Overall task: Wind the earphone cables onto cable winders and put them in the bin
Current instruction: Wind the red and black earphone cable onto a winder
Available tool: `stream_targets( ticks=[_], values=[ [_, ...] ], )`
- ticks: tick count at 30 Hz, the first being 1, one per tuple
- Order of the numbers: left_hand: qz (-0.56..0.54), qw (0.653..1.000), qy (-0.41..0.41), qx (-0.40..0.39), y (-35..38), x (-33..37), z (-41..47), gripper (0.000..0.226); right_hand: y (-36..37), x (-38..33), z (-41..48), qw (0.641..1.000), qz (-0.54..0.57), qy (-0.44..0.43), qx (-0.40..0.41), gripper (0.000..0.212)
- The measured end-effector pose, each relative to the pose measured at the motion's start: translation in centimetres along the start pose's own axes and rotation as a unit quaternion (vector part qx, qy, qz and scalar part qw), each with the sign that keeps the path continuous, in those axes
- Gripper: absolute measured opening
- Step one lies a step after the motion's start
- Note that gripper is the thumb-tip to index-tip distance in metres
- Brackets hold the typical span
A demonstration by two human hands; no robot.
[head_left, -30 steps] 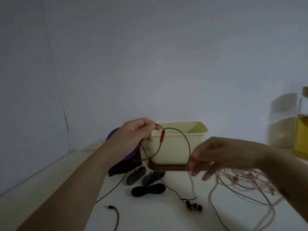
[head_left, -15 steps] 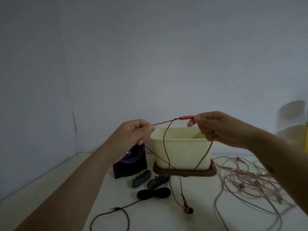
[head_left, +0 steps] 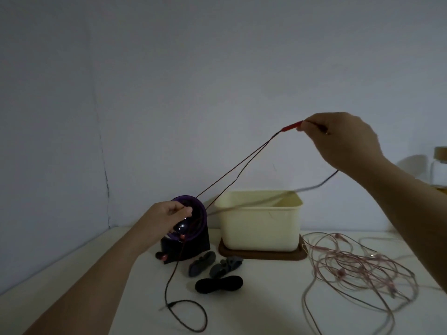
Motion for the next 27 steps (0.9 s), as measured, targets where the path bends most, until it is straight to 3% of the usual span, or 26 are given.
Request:
stream_targets(
  ticks=[5, 10, 12, 17, 19, 21, 24, 27],
  values=[
    [0.054, 0.992, -0.019, -0.114, 1.3, 1.1, -0.7, 0.011, 0.4, -2.9, -0.6, 0.998, 0.004, -0.060, -0.025, 0.029],
    [-0.157, 0.965, -0.025, -0.209, 2.4, 4.9, -1.9, 0.046, 1.2, -4.8, -2.1, 0.973, 0.135, -0.123, -0.142, 0.026],
    [-0.229, 0.947, 0.002, -0.223, 3.0, 6.7, -2.3, 0.047, 1.3, -5.5, -2.8, 0.957, 0.183, -0.141, -0.173, 0.024],
    [-0.376, 0.915, 0.005, -0.144, 3.4, 8.8, -2.7, 0.010, 1.4, -4.6, -2.9, 0.949, 0.242, -0.131, -0.156, 0.021],
    [-0.400, 0.913, -0.017, -0.078, 2.6, 8.0, -2.3, 0.012, 1.8, -2.8, -3.0, 0.959, 0.236, -0.099, -0.123, 0.020],
    [-0.387, 0.921, -0.045, -0.003, 1.5, 6.3, -1.3, 0.010, 2.8, -0.5, -3.7, 0.969, 0.220, -0.054, -0.103, 0.020],
    [-0.320, 0.934, -0.105, 0.116, -0.1, 2.9, -0.3, 0.011, 4.9, 3.2, -5.9, 0.977, 0.165, 0.010, -0.136, 0.022],
    [-0.309, 0.935, -0.124, 0.122, -0.6, 0.5, -0.3, 0.018, 6.8, 6.0, -8.2, 0.972, 0.116, 0.042, -0.199, 0.025]
  ],
)
Point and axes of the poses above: each hand's wrist, its own z-axis towards the middle knuckle, its own y-axis out of the palm, x = y × z, the point moved 1 cm from there along z, towards the middle knuckle, and after that the axes turned 6 degrees about x, right-handed, at the moved point
